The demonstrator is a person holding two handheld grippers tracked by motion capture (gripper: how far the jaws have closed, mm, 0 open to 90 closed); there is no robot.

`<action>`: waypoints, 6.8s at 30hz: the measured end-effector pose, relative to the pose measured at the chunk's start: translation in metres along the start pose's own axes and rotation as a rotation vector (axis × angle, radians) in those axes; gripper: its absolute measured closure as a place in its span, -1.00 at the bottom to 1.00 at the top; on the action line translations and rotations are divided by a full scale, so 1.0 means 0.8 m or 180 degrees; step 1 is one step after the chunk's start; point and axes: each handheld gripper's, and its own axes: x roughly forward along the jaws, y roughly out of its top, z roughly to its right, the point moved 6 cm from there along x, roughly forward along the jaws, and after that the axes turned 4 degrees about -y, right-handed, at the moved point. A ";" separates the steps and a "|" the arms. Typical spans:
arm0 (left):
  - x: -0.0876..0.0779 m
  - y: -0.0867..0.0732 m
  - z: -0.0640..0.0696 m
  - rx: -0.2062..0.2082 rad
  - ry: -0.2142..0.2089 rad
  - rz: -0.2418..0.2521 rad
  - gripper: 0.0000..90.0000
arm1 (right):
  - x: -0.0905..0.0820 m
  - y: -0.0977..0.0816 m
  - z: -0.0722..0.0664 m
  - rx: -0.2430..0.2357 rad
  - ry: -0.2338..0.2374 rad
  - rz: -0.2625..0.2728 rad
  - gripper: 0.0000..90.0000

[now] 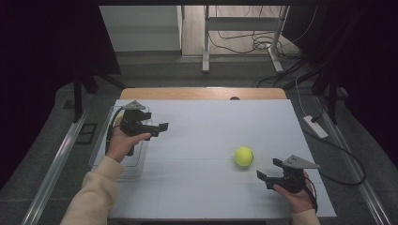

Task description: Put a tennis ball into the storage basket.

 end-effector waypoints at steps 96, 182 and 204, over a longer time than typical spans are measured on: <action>0.155 0.016 0.152 0.0589 -0.0861 -0.0517 -0.83 | 0.005 0.001 -0.001 -0.0048 0.0044 -0.0020 -0.72; 0.282 -0.002 0.237 0.0790 -0.1144 -0.1227 -0.87 | 0.007 -0.002 -0.002 -0.0057 0.0064 -0.0048 -0.72; 0.284 -0.009 0.240 0.0871 -0.1131 -0.1294 -0.41 | 0.005 -0.001 -0.001 -0.0055 0.0056 -0.0028 -0.72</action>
